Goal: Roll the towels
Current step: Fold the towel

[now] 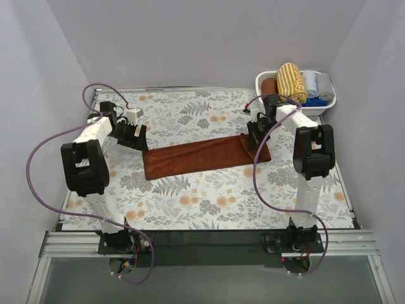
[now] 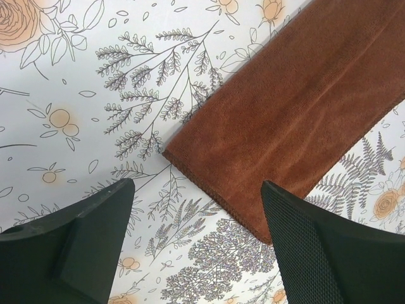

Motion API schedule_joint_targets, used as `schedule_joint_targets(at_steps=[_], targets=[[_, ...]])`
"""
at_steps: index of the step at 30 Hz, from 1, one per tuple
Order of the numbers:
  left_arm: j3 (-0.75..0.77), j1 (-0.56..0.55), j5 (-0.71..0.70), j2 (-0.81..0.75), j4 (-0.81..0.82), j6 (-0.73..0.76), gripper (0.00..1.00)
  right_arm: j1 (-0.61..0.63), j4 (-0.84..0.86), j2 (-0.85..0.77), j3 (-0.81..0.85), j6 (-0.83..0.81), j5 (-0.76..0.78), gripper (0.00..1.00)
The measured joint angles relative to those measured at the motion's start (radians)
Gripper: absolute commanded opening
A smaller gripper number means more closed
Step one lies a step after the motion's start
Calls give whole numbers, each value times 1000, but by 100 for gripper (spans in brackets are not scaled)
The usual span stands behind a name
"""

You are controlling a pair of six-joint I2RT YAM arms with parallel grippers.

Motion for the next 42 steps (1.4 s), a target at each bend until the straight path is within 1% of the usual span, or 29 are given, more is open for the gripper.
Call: schedule_joint_targets(at_steps=[20,35,36,37,39,40,41,42], targets=[[7,0,-1,4,-3,-3,79,5,45,48,-7,113,-49,1],[7,0,-2,4,-3,-3,79,5,71,50,14,145,-100,1],[7,0,-2,4,-3,-3,79,5,71,50,14,146,-100,5],[7,0,-2,4,-3,-3,79,5,72,51,14,147,-101,17],[7,0,4,4,-6,4,77,5,72,57,14,153,-107,35],[7,1,20,4,-13,12,75,5,72,61,14,150,-114,48],[7,2,50,4,-26,24,72,5,70,63,14,153,-121,58],[8,3,82,4,-40,41,65,5,69,64,14,147,-126,59]])
